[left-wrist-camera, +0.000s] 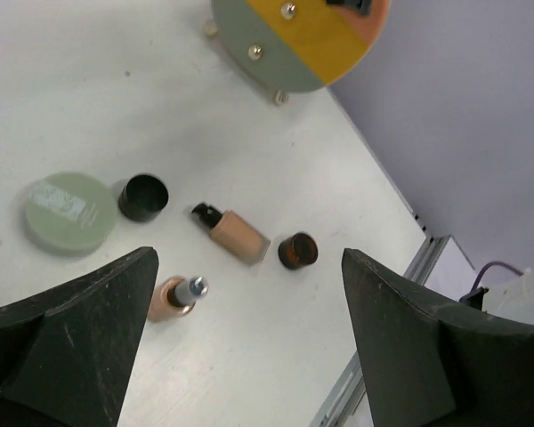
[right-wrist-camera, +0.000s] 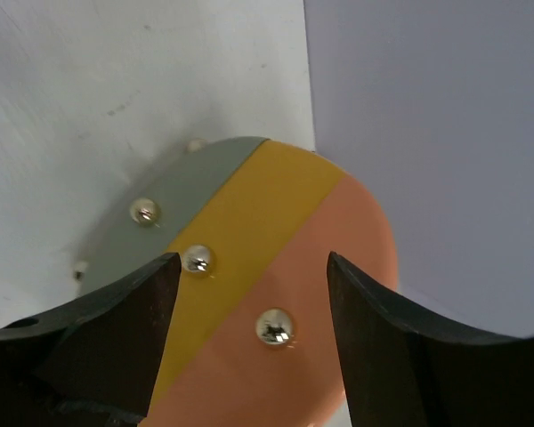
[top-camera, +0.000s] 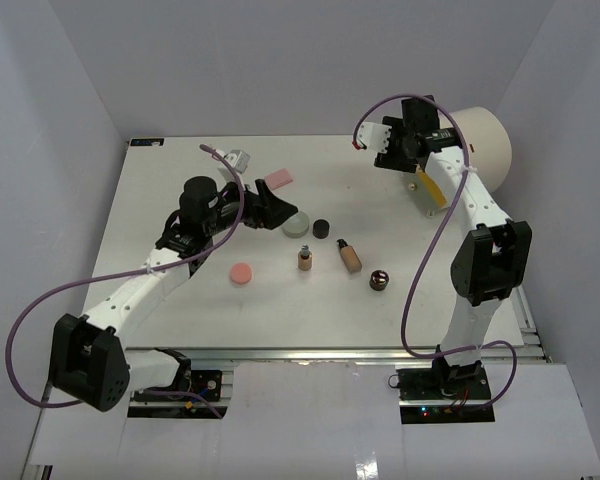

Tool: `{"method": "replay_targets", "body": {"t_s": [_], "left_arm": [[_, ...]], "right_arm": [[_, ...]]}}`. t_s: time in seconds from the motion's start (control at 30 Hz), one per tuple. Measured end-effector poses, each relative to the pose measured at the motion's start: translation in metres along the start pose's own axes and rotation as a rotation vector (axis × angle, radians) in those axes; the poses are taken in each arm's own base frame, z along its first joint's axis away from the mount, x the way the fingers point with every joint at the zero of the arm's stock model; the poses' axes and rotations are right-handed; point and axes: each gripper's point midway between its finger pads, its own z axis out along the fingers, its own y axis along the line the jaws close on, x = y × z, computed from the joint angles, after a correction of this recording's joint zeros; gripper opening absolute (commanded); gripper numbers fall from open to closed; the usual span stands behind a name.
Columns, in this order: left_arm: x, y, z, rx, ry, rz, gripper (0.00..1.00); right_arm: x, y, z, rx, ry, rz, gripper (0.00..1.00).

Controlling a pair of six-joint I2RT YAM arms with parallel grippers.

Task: Organize the makeup

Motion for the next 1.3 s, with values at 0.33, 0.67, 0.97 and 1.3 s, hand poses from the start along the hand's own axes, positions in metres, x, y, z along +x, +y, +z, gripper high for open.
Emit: {"method": "replay_targets", "body": {"t_s": [0.33,0.67,0.97,1.3], "left_arm": [[0.018,0.01,-0.018,-0.053,0.031,0.062,0.95],[0.019,0.01,-0.018,-0.053,0.034,0.07,0.95],[0.02,0.011,-0.018,-0.056,0.039,0.073,0.96],[0.02,0.011,-0.019,-0.056,0.039,0.073,0.96]], "right_arm": [[0.035,-0.019,-0.009,-0.034,0.23,-0.365,0.65],[0.05,-0.009,-0.01,-0.12,0.305,-0.472,0.62],[0.056,-0.011,0.005,-0.144,0.337,-0.487,0.45],[0.063,-0.005,0.008,-0.17,0.35,-0.473,0.17]]}}
